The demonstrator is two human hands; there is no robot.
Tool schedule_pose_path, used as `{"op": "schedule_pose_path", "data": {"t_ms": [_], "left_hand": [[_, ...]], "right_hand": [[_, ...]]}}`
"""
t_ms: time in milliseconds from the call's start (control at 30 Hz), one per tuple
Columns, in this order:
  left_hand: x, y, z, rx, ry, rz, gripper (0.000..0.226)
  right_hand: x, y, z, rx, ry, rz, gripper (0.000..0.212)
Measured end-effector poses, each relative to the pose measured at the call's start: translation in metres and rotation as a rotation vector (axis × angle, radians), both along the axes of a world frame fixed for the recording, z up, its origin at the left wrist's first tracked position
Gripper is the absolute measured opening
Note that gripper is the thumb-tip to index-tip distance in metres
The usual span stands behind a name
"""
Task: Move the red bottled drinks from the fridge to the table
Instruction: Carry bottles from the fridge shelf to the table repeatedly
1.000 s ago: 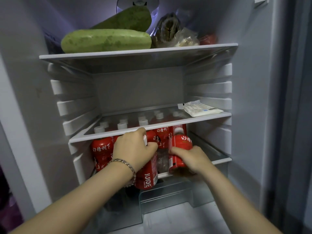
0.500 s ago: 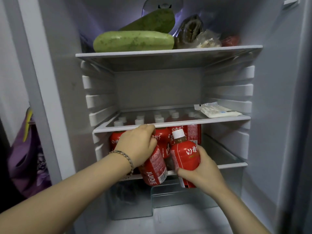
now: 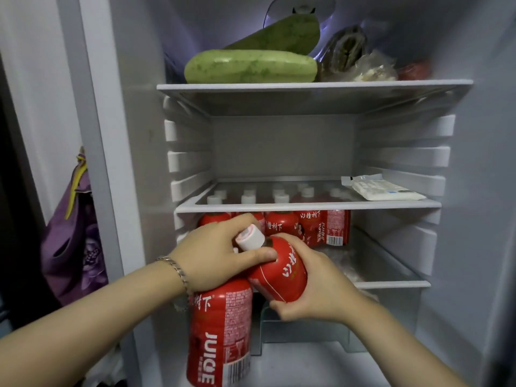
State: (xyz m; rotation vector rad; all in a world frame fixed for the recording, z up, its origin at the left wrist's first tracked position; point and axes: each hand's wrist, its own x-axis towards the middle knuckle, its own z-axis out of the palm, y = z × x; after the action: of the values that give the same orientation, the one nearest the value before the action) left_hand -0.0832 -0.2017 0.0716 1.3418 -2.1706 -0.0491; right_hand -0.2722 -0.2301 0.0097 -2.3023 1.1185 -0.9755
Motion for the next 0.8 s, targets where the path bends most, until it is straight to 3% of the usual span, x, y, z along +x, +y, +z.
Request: {"op": "schedule_pose_path", "data": {"t_ms": [133,200,233,300,367,533,667,800], "left_hand": [[0.009,0.001,-0.012,-0.009,-0.079,0.087,0.038],[0.010,0.001,-0.018,-0.018,-0.128,0.131,0.038],[0.011,0.001,-0.020,-0.028,-0.160,0.156,0.040],[0.012,0.002,-0.021,-0.049,-0.195,0.203,0.041],[0.012,0.001,-0.021,-0.063,-0.204,0.245,0.043],[0.011,0.001,-0.019,-0.114,-0.244,0.286,0.042],[0.015,0.000,-0.019,-0.103,-0.229,0.291,0.043],[0.019,-0.002,-0.019,-0.110,-0.228,0.272,0.043]], "right_hand": [[0.008,-0.003,-0.003,0.073,0.137,0.101,0.081],[0.008,-0.013,-0.002,0.225,0.030,0.159,0.071],[0.007,-0.022,-0.003,0.245,-0.075,0.108,0.065],[0.005,-0.053,-0.010,0.192,-0.253,-0.145,0.076],[0.012,-0.082,-0.016,0.196,-0.298,-0.355,0.086],[0.040,-0.121,-0.022,0.266,-0.518,-0.406,0.108],[0.039,-0.106,-0.018,0.170,-0.470,-0.488,0.087],[0.031,-0.056,-0.023,0.051,-0.432,-0.501,0.080]]}}
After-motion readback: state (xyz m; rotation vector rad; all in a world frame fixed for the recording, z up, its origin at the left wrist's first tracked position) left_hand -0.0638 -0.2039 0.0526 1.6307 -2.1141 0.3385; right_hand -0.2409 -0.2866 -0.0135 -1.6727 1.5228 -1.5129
